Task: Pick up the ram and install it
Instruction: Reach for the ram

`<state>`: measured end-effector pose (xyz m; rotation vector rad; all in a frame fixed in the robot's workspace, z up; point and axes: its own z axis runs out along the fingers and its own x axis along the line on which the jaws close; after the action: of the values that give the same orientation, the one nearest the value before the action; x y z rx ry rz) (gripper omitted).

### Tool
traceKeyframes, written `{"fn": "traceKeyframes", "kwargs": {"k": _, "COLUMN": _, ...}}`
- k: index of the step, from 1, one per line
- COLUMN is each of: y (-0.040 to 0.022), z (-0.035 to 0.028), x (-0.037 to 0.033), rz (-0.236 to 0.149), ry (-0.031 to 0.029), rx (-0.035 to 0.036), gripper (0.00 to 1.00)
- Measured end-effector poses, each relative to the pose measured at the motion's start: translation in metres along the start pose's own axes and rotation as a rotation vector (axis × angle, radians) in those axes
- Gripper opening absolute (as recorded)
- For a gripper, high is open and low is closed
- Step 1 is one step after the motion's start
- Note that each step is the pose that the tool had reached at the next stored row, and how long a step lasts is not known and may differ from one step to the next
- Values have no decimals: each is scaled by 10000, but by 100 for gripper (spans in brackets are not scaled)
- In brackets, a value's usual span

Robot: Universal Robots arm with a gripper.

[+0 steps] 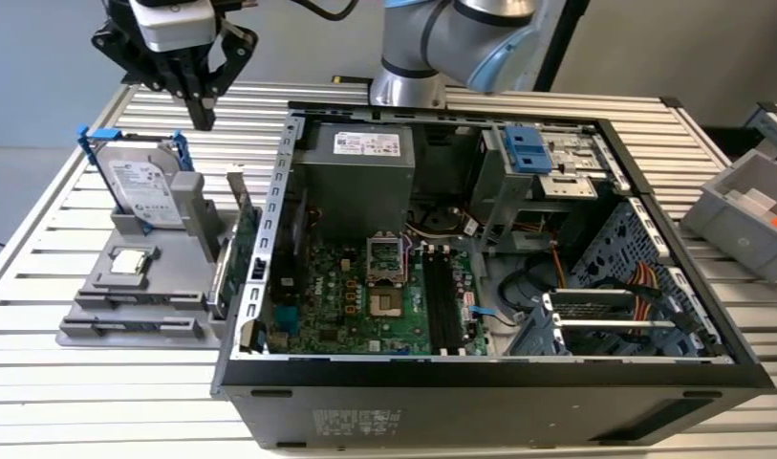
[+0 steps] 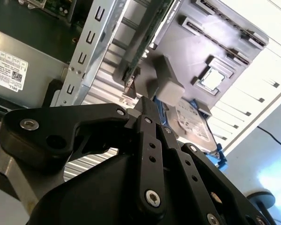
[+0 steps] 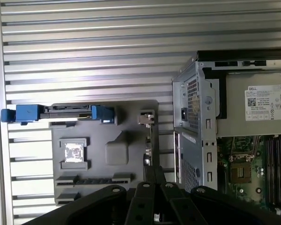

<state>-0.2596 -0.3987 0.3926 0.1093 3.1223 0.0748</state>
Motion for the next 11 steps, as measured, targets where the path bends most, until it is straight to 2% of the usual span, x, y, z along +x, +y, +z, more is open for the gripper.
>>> {"fn": "traceKeyframes", "kwargs": {"k": 11, "y": -18, "z": -5, "x": 252, "rz": 1, "ry": 16, "rx": 1, "gripper": 0}}
